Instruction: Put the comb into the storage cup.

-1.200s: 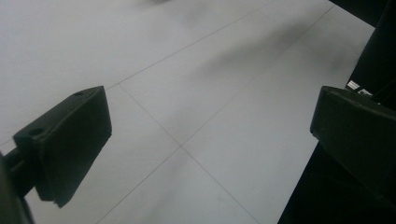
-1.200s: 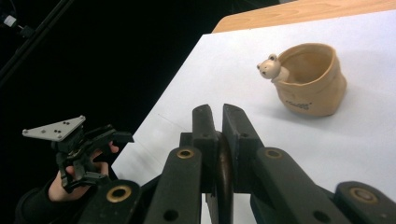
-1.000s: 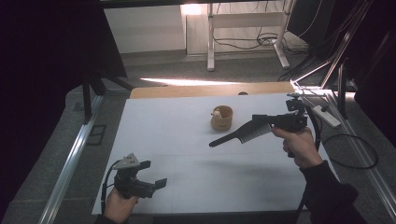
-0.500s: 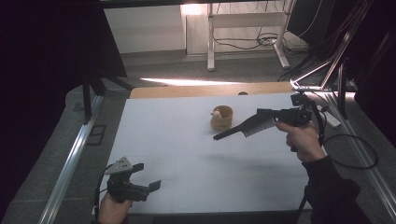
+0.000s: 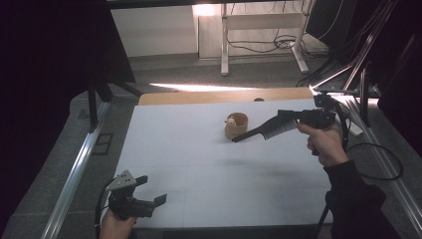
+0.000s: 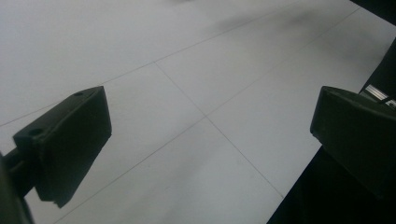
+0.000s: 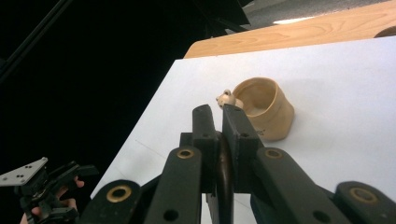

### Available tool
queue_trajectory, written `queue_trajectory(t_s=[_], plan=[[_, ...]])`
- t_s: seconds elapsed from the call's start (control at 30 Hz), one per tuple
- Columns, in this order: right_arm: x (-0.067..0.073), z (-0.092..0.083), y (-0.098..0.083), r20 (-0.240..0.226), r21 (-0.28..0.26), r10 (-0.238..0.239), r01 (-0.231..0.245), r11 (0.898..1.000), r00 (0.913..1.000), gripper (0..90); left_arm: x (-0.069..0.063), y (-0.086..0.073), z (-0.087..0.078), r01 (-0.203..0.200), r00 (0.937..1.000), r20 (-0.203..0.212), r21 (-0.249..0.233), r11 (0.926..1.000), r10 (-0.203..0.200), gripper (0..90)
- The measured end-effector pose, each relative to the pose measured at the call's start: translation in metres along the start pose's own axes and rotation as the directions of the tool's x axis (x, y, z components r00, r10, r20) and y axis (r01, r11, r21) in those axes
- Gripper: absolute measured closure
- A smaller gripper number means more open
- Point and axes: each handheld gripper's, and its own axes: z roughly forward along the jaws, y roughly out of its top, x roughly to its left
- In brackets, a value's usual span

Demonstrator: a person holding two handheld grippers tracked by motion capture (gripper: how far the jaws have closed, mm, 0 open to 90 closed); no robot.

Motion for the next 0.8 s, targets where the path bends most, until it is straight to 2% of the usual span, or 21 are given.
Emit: queue_trajectory(t_s=[0.23, 0.4, 0.8], plan=[[-0.003, -0.001, 0.008, 0.020, -0.014, 0.004, -0.004, 1.000, 0.9998, 85.1, -0.003, 0.001, 0.002, -0.020, 0.9991, -0.036, 0.047, 0.9987, 0.022, 0.0], [-0.004, -0.004, 0.013, 0.033, -0.026, 0.005, -0.004, 1.000, 0.9994, 85.1, -0.004, 0.001, 0.001, -0.019, 0.9984, -0.052, 0.062, 0.9979, 0.022, 0.0], [-0.009, -0.006, 0.027, 0.071, -0.052, 0.011, -0.008, 0.999, 0.9974, 85.0, -0.002, 0.001, 0.002, -0.009, 0.9984, -0.055, 0.072, 0.9974, 0.013, 0.0]])
